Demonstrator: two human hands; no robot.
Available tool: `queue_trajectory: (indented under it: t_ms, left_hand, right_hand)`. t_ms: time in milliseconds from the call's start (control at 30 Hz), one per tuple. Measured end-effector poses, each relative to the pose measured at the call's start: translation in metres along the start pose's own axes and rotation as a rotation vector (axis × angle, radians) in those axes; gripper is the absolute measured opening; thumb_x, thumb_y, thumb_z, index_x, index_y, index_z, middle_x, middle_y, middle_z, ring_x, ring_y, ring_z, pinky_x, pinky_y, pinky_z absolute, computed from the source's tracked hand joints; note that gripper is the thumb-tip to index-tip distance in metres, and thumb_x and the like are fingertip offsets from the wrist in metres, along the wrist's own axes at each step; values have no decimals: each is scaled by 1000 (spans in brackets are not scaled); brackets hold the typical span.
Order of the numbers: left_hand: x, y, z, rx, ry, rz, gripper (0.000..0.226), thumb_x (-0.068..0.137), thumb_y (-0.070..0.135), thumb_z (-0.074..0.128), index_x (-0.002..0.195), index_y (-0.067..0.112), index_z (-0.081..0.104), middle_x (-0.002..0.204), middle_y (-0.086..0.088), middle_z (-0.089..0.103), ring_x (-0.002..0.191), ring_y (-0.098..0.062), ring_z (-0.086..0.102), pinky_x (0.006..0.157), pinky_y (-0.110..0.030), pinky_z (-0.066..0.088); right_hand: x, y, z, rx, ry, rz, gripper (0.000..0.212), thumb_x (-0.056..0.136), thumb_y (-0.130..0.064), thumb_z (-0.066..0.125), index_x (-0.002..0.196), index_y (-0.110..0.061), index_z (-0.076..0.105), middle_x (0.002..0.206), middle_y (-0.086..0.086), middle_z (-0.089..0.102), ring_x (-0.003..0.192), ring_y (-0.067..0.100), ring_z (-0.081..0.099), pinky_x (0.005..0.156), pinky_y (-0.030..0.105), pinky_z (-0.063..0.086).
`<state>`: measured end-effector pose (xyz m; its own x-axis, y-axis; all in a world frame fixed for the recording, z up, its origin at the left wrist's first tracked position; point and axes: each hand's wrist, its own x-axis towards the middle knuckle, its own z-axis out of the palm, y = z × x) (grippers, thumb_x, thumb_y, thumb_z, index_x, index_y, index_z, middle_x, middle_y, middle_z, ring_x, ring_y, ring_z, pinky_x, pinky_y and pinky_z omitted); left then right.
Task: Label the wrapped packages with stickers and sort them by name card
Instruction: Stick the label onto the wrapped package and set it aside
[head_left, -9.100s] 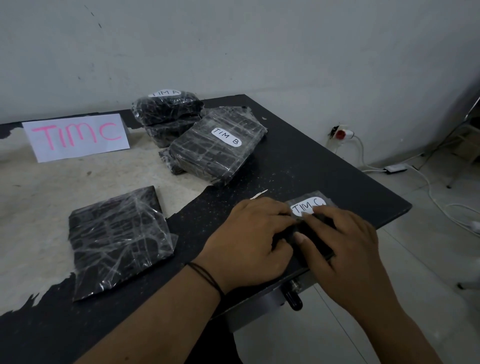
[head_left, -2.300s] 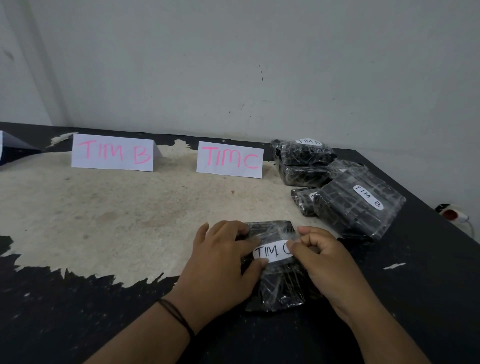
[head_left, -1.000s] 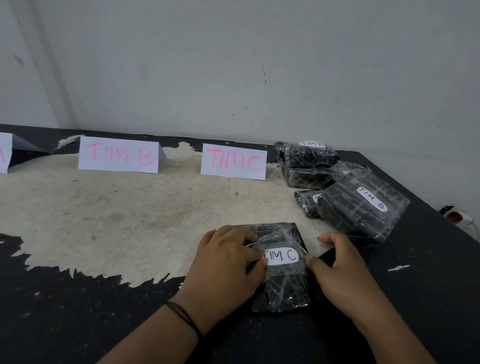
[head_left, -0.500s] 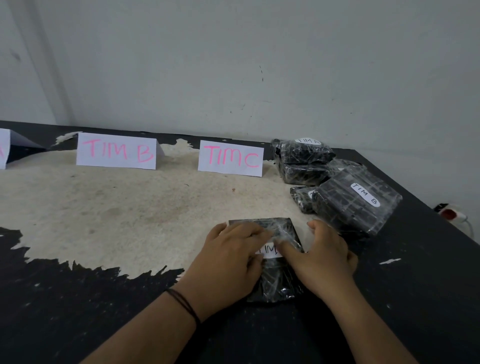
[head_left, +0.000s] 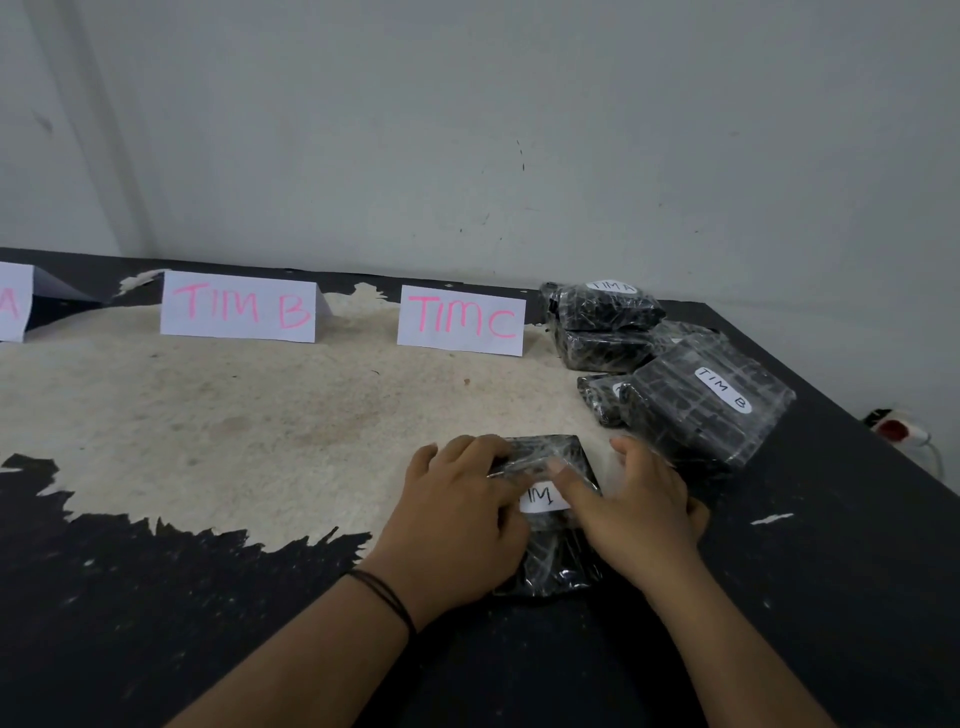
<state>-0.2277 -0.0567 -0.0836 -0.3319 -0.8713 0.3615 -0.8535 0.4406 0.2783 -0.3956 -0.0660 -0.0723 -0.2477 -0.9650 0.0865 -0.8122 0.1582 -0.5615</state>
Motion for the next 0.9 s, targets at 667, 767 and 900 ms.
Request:
queue_trajectory:
  t_ms: [667, 767, 900]
  left_hand:
    - [-3, -3, -5, -57, 177, 14, 28, 80, 40, 50, 81, 28, 75, 103, 7, 60, 98, -12, 55, 95, -48, 43]
    - [-5, -3, -3, -67, 132, 55, 28, 81, 42, 49, 84, 31, 74, 107, 7, 59, 103, -12, 53, 99, -51, 39]
    - [-4, -2, -3, -87, 117, 44, 29, 81, 43, 48, 85, 31, 74, 110, 7, 58, 106, -12, 52, 101, -51, 37]
  right_hand:
    - [-4, 7, -7, 102, -17, -43, 67, 78, -55, 60, 136, -33, 33, 143, -7, 38, 136, 16, 25, 115, 47, 8]
    - [-5, 6, -6, 124, -26, -39, 70, 77, -54, 62, 136, -34, 31, 145, -7, 35, 137, 16, 22, 116, 47, 4]
    - [-8, 6, -6, 131, -26, -76, 87, 69, -67, 62, 140, -34, 25, 146, -9, 33, 138, 14, 20, 115, 49, 5]
